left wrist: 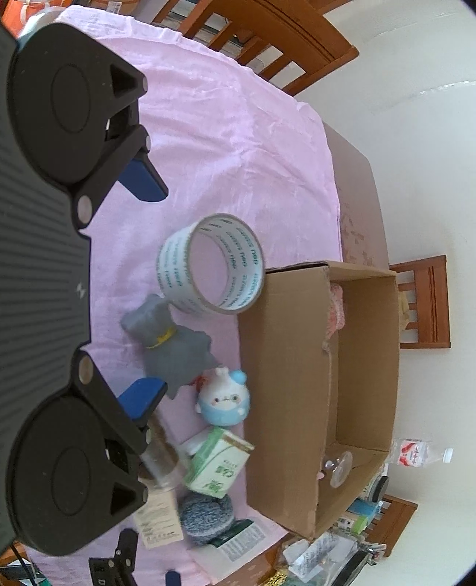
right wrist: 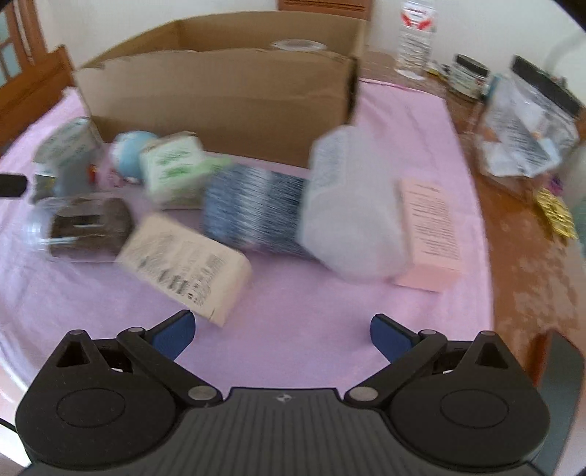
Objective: Organize objects
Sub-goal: 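Move both tools back toward the tape roll and the boxed card, then grasp the tape roll with the left tool while the right tool grasps the white card box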
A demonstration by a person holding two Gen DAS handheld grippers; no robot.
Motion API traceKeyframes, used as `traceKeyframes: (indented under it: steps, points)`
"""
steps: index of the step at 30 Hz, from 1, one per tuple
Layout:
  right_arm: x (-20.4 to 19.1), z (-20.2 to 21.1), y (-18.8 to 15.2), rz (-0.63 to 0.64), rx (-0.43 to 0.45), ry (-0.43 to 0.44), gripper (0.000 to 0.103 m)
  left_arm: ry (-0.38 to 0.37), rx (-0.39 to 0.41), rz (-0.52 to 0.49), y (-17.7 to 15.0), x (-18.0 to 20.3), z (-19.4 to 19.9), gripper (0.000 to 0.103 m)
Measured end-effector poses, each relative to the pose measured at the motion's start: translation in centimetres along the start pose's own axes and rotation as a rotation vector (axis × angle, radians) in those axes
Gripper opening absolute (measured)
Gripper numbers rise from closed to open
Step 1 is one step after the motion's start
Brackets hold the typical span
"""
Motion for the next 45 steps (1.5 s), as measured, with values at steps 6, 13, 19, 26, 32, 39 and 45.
traceKeyframes:
  steps: [6,13,19,26,32,39,45]
  points:
    - [0.6,0.3,-0.1,-0.055,-0.003,-0.014,0.103,-0.029,0.006,-0.013,1.3,-0.6,-1.8,0.102]
    - [-1.2,2.7,1.2,-0.113,0.054,0.025,0.103,-0.073,-0.004,-0.025,2.9,-2.2,-4.0,0.102]
    - [-3.6,2.8,2.5,-0.131,0.059,0.06,0.103,-0.111,-0.026,-0.056,3.5,-2.5,-5.8,0.102]
    - [-6.1,0.4,2.5,-0.142,0.011,0.041,0.103,-0.126,-0.032,-0.086,4.3,-2.6,-7.1,0.102]
    - [-5.6,-0.5,2.0,-0.178,-0.016,-0.043,0.103,-0.122,-0.044,-0.118,4.2,-3.2,-7.4,0.102]
    - [-4.2,-0.1,1.3,-0.215,-0.02,-0.08,0.103,-0.129,-0.047,-0.137,4.2,-3.5,-7.7,0.102]
    - [-4.9,-0.5,2.1,-0.195,-0.001,-0.082,0.102,-0.149,-0.05,-0.137,4.5,-2.4,-8.4,0.1]
Point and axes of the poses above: each gripper's, at about its wrist camera, not at the fingertips, and z roughly against the way its jaws point, x to its right, y to its top, the point moved 7 cm from there along -z, roughly the way its jaws point, and after that the axes turned 5 degrees about -x, right-handed, at the moved point
